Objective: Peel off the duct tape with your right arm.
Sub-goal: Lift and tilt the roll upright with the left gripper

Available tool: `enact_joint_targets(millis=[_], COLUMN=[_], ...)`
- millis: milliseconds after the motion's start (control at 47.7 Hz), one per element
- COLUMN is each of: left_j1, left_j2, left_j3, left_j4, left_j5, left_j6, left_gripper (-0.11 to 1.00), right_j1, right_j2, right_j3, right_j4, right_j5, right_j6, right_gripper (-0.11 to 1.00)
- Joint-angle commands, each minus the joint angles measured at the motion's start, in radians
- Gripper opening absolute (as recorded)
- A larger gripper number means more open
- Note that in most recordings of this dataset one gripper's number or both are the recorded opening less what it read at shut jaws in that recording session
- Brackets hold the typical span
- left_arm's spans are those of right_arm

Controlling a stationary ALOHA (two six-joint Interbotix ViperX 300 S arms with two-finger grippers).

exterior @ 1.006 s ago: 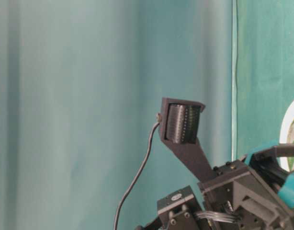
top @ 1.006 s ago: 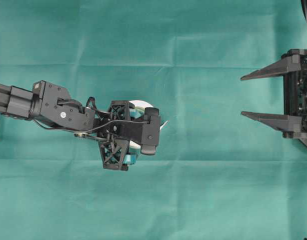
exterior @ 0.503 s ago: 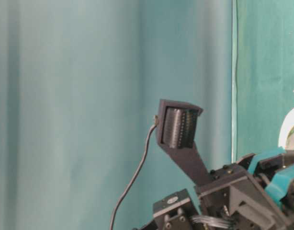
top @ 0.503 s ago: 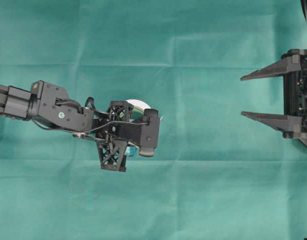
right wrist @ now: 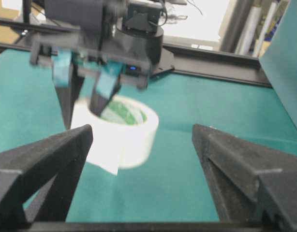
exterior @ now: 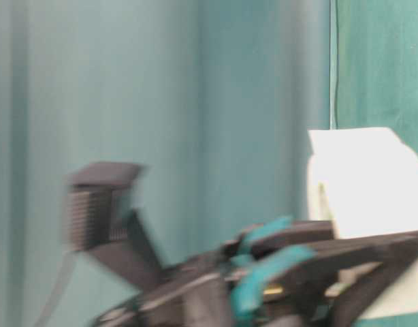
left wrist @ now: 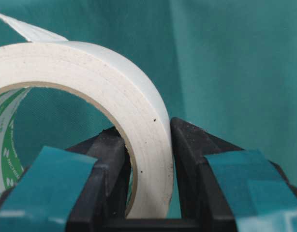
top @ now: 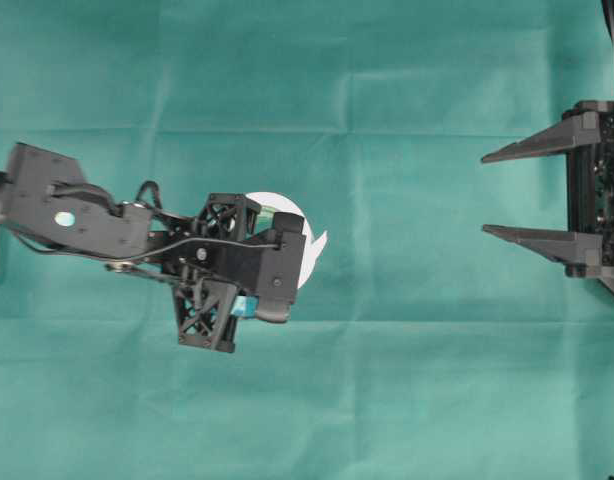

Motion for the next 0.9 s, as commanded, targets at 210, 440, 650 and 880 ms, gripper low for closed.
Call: enact_joint_targets(millis=[210,440,650,880], left_j1=[-0.011,-0.011,-0.009,-0.006], left_j2=[-0.114,-0.123,-0.118,-0.110], left_j3=[-0.135,-0.206,-0.212,-0.202], left_j4=[0.002,0.002,0.002,0.003], left_j5=[0.175,0.290,0.293,0.293], left_j6=[0.005,0.038,0.078,0.081], left_gripper=[0.22,0.22,0.22,0.22], right_j1=[-0.002,-0.002,-0.002,0.000], right_j2=[0.006,0.014,0.048,0.215], right_j3=[-0.008,0.000,-0.003,-0.061], right_j4=[-0.002,-0.002,-0.002,-0.003], right_j5=[-0.011,-0.011,-0.011,-0.049], right_j6=[0.002,0.002,0.003,0.025], right_gripper=[0.76,0.76,0.76,0.76])
